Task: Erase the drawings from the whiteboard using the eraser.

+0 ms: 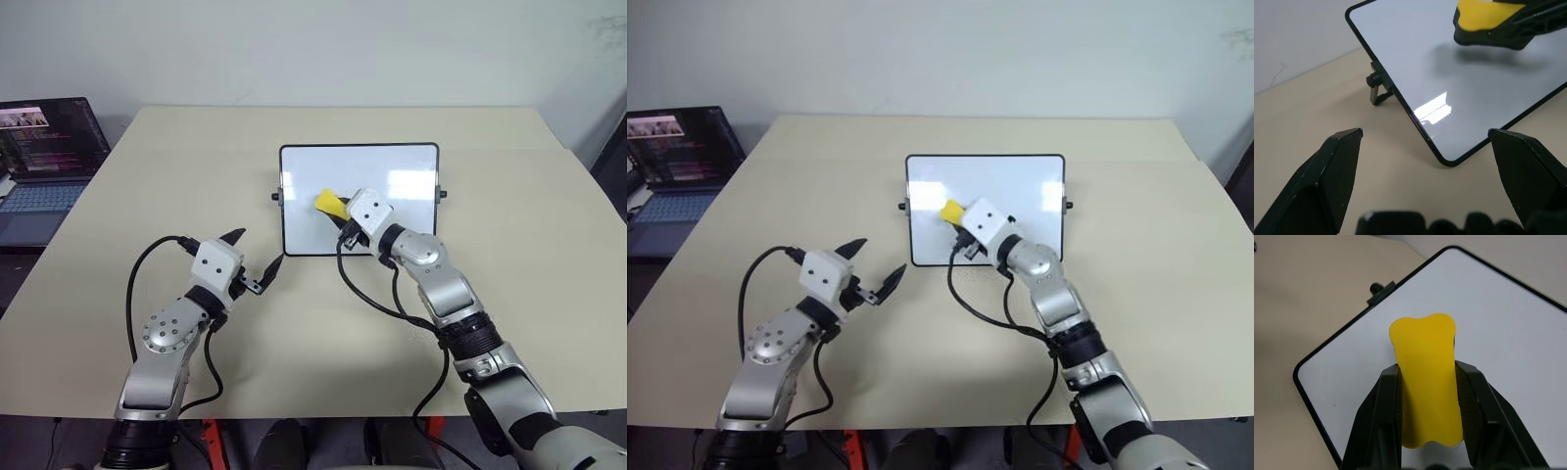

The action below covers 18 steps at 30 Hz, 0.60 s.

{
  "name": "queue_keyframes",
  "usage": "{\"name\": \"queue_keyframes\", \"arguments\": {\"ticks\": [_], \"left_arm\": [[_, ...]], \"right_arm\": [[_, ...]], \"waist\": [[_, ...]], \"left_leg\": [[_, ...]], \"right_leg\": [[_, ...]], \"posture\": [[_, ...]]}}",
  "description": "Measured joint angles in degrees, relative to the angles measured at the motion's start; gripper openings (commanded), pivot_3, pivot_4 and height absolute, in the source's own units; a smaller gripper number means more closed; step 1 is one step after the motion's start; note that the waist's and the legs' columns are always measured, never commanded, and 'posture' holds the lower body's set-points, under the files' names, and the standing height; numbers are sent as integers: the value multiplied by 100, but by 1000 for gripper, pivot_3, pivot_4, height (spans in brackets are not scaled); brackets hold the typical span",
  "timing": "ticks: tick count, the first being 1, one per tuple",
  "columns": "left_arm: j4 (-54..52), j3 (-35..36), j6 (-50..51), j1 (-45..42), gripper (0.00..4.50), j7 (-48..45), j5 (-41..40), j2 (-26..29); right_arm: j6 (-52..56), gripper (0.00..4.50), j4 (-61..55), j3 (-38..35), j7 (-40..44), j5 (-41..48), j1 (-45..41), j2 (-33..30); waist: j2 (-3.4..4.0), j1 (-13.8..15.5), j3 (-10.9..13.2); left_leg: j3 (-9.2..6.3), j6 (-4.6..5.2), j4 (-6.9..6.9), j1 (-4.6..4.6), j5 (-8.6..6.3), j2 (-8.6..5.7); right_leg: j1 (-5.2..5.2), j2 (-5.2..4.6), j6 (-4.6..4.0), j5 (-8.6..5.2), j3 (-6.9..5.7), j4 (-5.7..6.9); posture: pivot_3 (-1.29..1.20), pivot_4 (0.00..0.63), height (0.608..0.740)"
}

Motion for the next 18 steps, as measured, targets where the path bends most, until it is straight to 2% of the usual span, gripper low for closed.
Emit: {"name": "queue_keyframes", "arguments": {"ticks": [10, 18], "left_arm": [[0, -12, 0, 1, 4500, -21, -7, -10], [-375, -303, 286, 17, 4500, -273, -236, -106]], "right_arm": [[690, 1228, -628, -118, -76, 220, -57, 55], [1121, 1228, -1045, -599, -250, 310, 461, -490]], "waist": [[0, 3, 0], [-1, 22, 1]], "left_leg": [[-1, 0, -1, -1, 0, 0], [-4, 0, -1, -6, 0, -2]], "right_leg": [[-1, 0, 0, 0, -1, -2], [0, -1, 0, 0, -2, -6]], "posture": [[0, 150, 740], [0, 150, 740]]}}
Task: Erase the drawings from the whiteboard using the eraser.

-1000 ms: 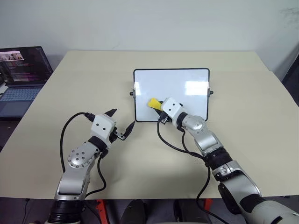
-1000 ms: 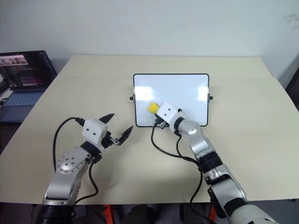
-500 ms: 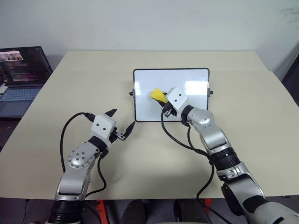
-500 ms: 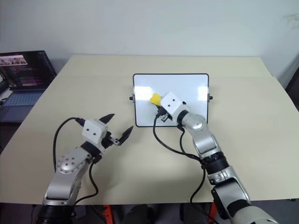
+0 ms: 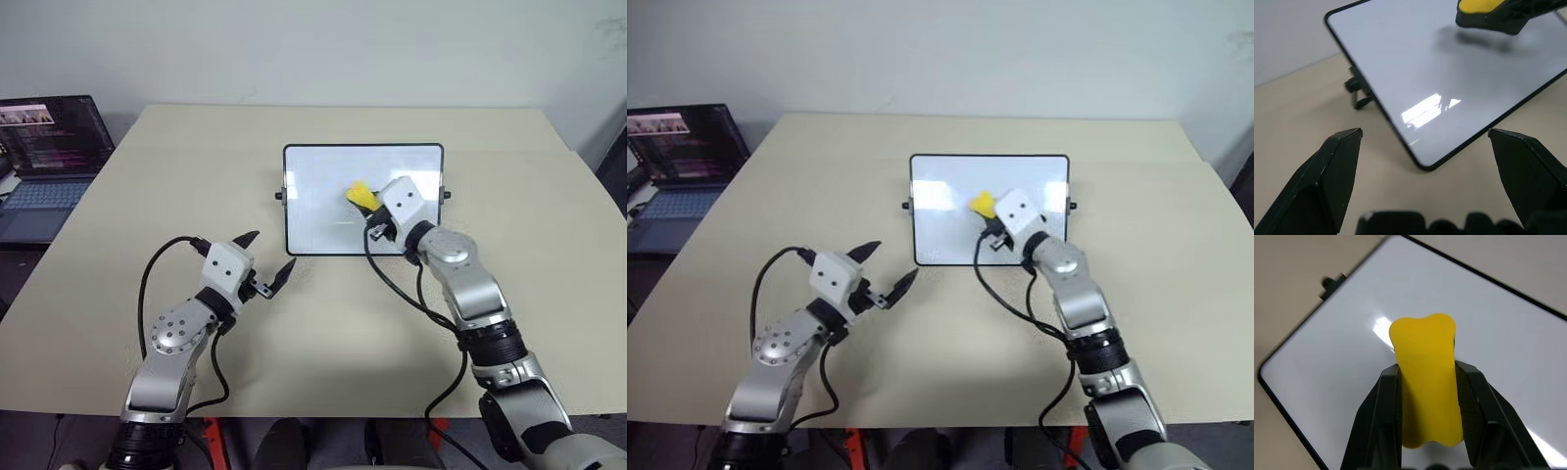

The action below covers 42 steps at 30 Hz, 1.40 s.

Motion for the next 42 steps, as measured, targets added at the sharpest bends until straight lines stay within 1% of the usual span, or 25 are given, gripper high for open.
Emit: {"name": "queue_keyframes", "arguments": {"ticks": [4, 8, 12, 20, 27, 34, 37, 42], "left_arm": [[-417, -290, 358, -7, 4500, -267, -319, -57], [-704, -424, 628, -67, 4500, -560, -621, 3], [-751, -451, 873, -135, 4500, -814, -784, 229], [-907, -498, 1101, -282, 4500, -1091, -916, 412], [-909, -500, 1239, -187, 4500, -1322, -988, 644], [-905, -486, 1287, -26, 4500, -1694, -1139, 963], [-889, -478, 1269, -18, 4500, -1755, -1140, 991], [-871, -479, 1199, -22, 4500, -1838, -1140, 990]], "right_arm": [[204, 1228, -233, -272, -84, 92, 123, -265], [447, 1228, -408, -508, -219, 100, 296, -470], [734, 1228, -820, -757, -354, 104, 720, -670], [1337, 1228, -1570, -1223, -539, 117, 1481, -910], [2406, 1228, -2272, -1648, -669, 394, 1832, -820], [3623, 1228, -2630, -2196, -924, 834, 1832, -430], [4044, 1228, -2682, -2501, -1054, 1037, 1820, -252], [4375, 1228, -2676, -2825, -1265, 1227, 1612, -159]], "waist": [[0, -5, 0], [0, -18, 0], [-1, -10, 0], [-1, -14, 1], [-1, -16, 1], [-1, -10, 2], [0, -10, 2], [2, -17, 3]], "left_leg": [[1, 0, 0, 1, 0, 0], [3, 1, 0, 2, 0, 0], [4, 0, 0, 1, 0, -1], [4, 0, 1, 2, 0, -1], [3, 1, 1, 4, 0, -1], [1, 1, 1, 4, 0, -1], [2, 1, 1, 4, 0, -2], [1, 1, 0, 5, 0, -1]], "right_leg": [[0, 0, 0, 0, 1, 2], [1, 2, 0, 0, 3, 4], [3, 2, 1, -1, 5, 0], [4, 2, 2, -2, 6, 1], [5, 4, 2, -2, 7, 2], [6, 4, 2, -2, 5, 1], [7, 4, 2, -3, 6, 1], [6, 5, 2, -3, 5, 1]], "posture": [[0, 150, 740], [0, 150, 740], [0, 150, 740], [0, 150, 740], [0, 150, 740], [0, 150, 740], [0, 150, 740], [0, 150, 740]]}}
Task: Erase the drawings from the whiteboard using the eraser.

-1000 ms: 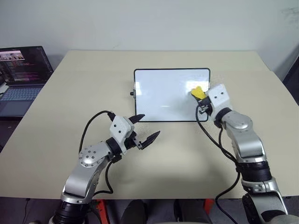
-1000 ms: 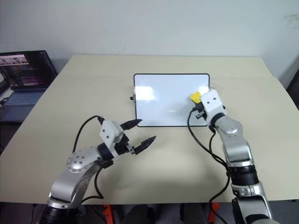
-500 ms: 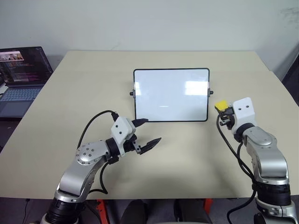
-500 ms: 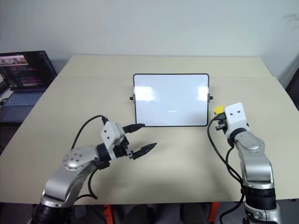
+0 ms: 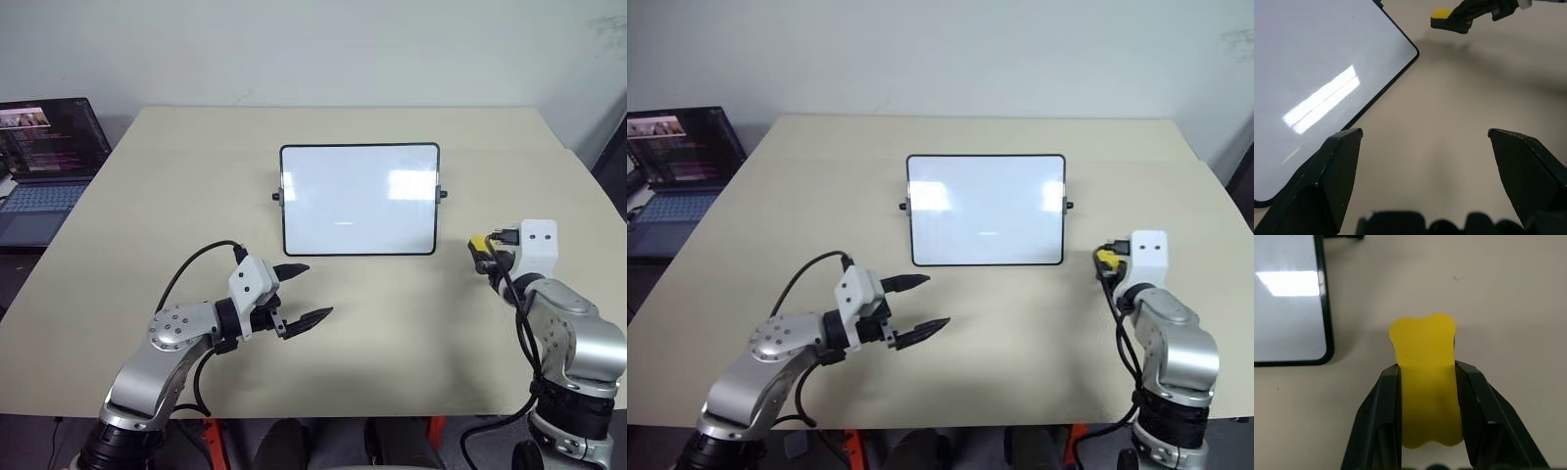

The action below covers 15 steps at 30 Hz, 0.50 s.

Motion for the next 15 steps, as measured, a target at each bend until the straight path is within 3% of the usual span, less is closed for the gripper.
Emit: {"name": "queue_keyframes", "arguments": {"ticks": [15], "left_arm": [[143, -15, -138, -3, 4500, -35, 24, 0]], "right_arm": [[-204, 1228, 795, 64, -252, 228, -188, 45]], "waist": [[0, -3, 0]], "left_leg": [[5, 1, 0, 1, 0, -1]], "right_leg": [[0, 0, 0, 0, 4, 1]], "posture": [[0, 150, 740]]}}
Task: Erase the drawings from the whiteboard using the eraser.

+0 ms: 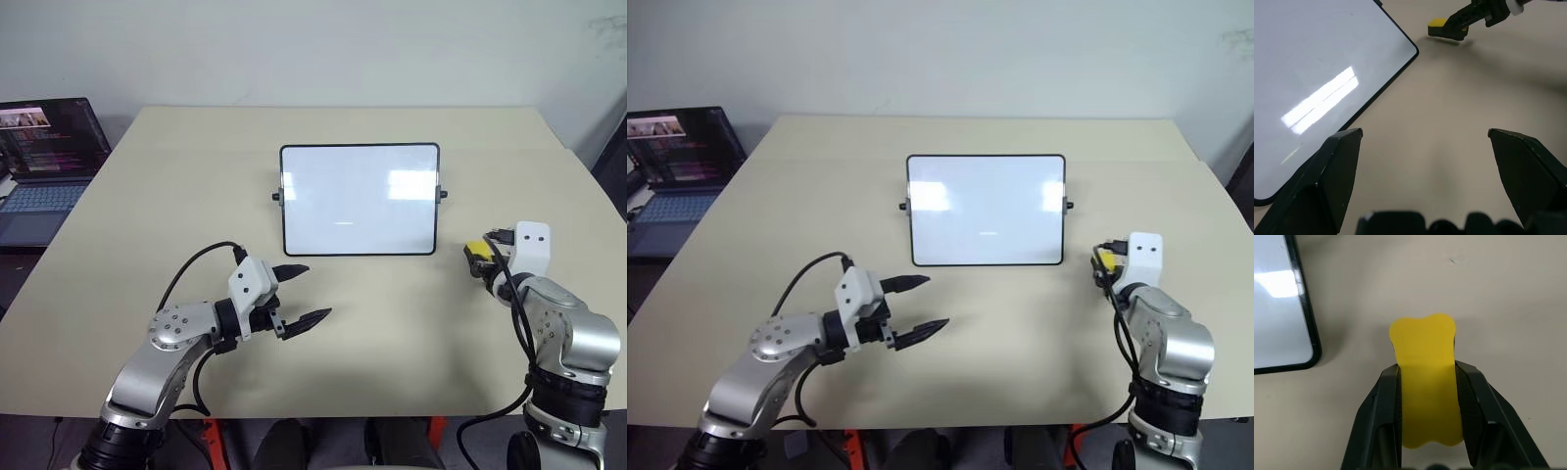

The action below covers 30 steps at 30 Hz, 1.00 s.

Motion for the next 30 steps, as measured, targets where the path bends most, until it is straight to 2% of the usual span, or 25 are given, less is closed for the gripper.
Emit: {"name": "queue_keyframes", "arguments": {"ticks": [15, 25, 30], "left_arm": [[1, -2, 0, -13, 4500, 47, 6, -6], [15, -2, 0, -44, 4500, 48, 11, -15], [18, -2, 0, -66, 4500, 47, 13, -15]], "right_arm": [[-345, 1228, 336, 180, 10, 51, -149, -159], [-425, 4481, 369, 180, -3, 109, -127, -231], [-430, 4481, 369, 179, -25, 111, -127, -231]], "waist": [[0, 3, 0], [0, 4, 0], [0, 4, 0]], "left_leg": [[-1, 0, 0, -1, 0, 0], [-1, 0, 0, -1, 0, 0], [-1, 0, 0, -1, 0, 0]], "right_leg": [[0, 0, 0, 0, -1, -1], [0, 0, 0, 0, -1, 0], [0, 0, 0, 0, -1, 0]], "posture": [[0, 150, 740], [0, 150, 740], [0, 150, 740]]}}
